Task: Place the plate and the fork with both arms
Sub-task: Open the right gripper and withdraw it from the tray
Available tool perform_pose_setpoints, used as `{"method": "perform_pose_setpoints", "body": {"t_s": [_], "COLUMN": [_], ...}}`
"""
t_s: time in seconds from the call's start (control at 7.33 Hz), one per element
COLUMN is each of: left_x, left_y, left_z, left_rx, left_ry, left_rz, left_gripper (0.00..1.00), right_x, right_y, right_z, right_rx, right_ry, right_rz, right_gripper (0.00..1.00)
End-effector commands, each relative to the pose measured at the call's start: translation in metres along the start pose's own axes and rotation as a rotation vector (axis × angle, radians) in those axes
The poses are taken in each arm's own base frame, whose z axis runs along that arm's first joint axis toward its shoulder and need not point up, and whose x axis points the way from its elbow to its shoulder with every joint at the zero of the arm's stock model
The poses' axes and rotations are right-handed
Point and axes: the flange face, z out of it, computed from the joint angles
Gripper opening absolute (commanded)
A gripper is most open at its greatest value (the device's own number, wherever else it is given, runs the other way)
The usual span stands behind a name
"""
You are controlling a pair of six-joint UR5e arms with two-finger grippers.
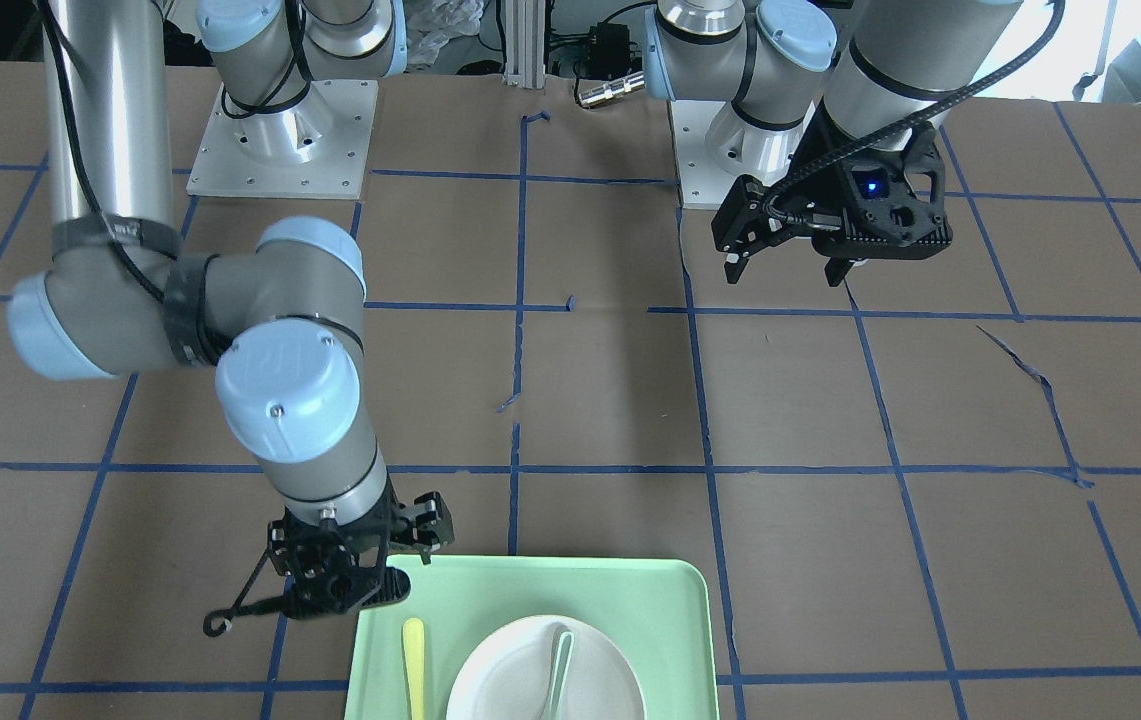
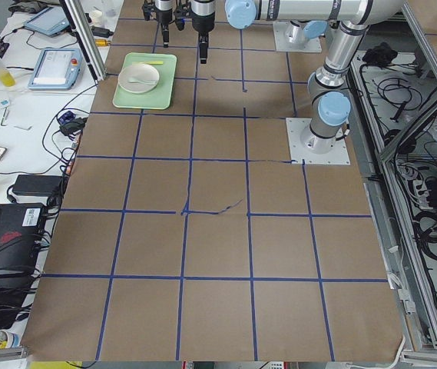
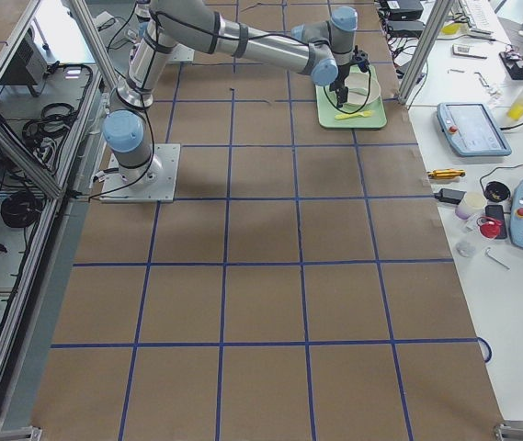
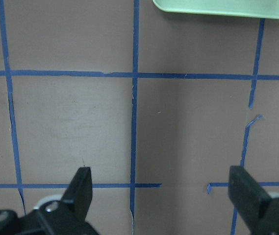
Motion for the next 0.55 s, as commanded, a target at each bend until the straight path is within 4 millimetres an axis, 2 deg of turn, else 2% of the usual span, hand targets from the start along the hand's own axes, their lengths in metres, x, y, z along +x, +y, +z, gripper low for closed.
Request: {"method": "perform_pose_setpoints", "body": {"t_s": [0.0, 0.14, 0.27, 0.41], "left_x": [0.000, 0.000, 0.000, 0.000], "left_y": [0.001, 0.001, 0.002, 0.003], "left_z": [-0.001, -0.001, -0.002, -0.003], "left_rx": [0.002, 0.002, 0.004, 0.006], "left_ry": [0.000, 0.000, 0.000, 0.000], "left_rz": [0.000, 0.000, 0.000, 0.000], "left_gripper": [1.00, 1.00, 1.00, 1.00], "right_x": [0.010, 0.031, 0.037, 0.035], "right_y": [0.093, 0.117, 0.139, 0.164], "right_z": [-0.085, -0.097, -0.127, -0.153], "right_rx": [-0.043, -0.042, -0.026, -0.098], "right_ry": [0.029, 0.035, 0.035, 0.020], "right_rz": [0.012, 0.046, 0.060, 0.071], "right_gripper": [1.00, 1.00, 1.00, 1.00]}}
